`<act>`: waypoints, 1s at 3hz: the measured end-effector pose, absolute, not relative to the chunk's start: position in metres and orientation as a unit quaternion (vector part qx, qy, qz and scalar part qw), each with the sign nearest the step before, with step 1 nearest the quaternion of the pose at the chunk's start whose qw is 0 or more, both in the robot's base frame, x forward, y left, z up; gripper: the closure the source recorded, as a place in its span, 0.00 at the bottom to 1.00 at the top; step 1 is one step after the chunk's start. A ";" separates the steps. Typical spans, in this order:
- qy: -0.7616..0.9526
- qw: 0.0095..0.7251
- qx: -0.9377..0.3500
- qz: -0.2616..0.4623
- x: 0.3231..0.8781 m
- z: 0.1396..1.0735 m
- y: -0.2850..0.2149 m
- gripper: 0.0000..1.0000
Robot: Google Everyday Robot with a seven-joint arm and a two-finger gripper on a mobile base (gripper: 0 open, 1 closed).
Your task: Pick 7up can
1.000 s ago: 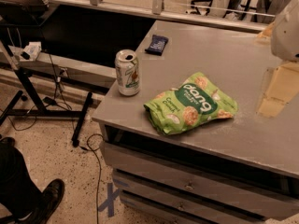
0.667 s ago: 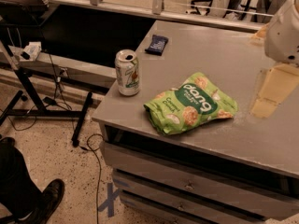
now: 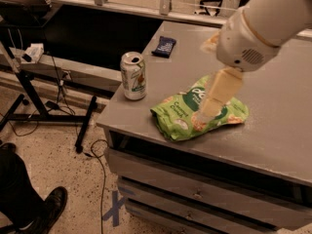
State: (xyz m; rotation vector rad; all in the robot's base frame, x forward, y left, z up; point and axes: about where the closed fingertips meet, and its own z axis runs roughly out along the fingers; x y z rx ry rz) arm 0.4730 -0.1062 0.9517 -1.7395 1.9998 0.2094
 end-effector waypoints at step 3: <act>0.704 0.302 -0.629 0.132 0.497 0.946 -0.060 0.00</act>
Offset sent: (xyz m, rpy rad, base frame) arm 0.0206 0.0387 -0.0078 0.0919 -0.0069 0.0431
